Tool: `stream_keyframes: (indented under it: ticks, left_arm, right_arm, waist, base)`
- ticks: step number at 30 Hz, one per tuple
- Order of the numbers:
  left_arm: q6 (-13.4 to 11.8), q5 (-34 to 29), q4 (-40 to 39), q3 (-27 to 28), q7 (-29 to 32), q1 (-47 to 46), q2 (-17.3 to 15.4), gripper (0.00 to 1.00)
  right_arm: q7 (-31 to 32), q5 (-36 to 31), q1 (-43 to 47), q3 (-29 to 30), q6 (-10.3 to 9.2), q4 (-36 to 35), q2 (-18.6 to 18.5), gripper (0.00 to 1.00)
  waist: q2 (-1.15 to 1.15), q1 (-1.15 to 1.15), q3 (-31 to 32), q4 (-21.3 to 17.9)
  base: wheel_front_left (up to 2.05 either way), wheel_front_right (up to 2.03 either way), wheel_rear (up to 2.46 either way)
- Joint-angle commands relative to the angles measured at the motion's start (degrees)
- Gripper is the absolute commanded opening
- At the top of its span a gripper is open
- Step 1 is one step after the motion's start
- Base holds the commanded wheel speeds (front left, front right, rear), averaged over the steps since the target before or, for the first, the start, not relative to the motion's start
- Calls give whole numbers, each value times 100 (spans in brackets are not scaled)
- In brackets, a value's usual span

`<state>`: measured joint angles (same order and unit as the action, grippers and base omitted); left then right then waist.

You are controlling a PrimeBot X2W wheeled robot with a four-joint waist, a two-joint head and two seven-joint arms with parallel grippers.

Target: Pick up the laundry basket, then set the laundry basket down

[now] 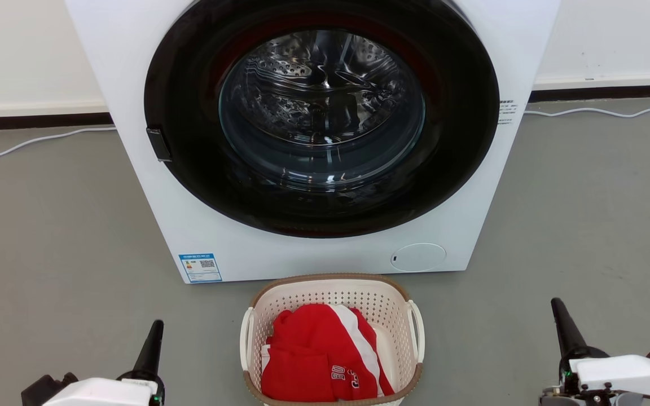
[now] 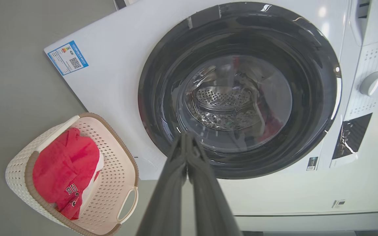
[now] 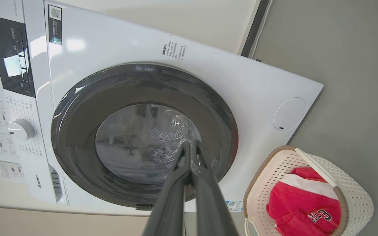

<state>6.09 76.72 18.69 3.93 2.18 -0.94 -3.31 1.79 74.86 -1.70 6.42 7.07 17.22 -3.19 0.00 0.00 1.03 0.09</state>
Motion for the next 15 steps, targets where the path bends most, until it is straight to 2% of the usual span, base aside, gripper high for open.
stream_keyframes:
  ticks: [1,15]
  left_arm:
    - [57,195,-189,175,54,-323,-19,0]
    - [105,975,-348,225,273,-440,17,0]
  right_arm:
    - [103,223,-290,-71,34,-183,-37,0]
    - [316,1095,-382,-23,39,-262,3,0]
  waist:
    - [0,0,-9,-1]
    - [0,0,-73,-5]
  base:
    - [0,0,0]
    - [0,0,0]
